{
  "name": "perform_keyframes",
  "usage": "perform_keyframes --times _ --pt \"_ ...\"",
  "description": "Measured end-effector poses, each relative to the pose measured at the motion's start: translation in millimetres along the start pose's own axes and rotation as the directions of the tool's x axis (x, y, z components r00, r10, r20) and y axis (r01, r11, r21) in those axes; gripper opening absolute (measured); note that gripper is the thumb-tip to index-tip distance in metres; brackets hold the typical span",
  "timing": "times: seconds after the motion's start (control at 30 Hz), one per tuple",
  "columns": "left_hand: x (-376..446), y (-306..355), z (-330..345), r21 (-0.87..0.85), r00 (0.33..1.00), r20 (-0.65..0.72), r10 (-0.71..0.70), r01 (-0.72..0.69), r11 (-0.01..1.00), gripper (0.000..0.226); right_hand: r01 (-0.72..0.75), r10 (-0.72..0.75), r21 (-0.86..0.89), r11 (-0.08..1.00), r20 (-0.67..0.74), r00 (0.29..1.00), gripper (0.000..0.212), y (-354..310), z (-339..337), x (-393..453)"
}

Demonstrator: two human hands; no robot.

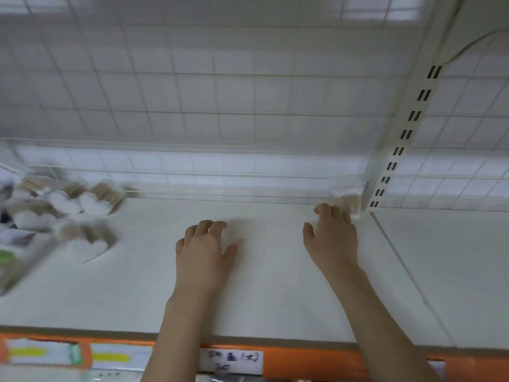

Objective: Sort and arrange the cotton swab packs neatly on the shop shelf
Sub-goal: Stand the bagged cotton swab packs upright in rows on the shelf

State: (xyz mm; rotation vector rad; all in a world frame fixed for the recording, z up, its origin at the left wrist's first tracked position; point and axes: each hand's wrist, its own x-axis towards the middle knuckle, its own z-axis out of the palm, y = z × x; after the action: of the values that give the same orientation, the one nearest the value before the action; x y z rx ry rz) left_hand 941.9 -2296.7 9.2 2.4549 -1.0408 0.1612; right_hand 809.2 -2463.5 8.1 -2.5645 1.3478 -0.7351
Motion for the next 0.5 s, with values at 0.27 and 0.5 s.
perform_keyframes --times 0.27,0.5 --pt "7 -130 -78 0.053 0.997 -0.009 0.078 -0.078 0.996 0.042 0.093 -0.095 0.032 0.995 0.072 0.993 0.033 -151 42 -54" --pt "4 -219 -136 0.007 0.993 -0.079 0.090 -0.090 0.996 0.035 0.151 -0.166 0.131 0.980 0.108 0.980 0.033 -262 62 -81"
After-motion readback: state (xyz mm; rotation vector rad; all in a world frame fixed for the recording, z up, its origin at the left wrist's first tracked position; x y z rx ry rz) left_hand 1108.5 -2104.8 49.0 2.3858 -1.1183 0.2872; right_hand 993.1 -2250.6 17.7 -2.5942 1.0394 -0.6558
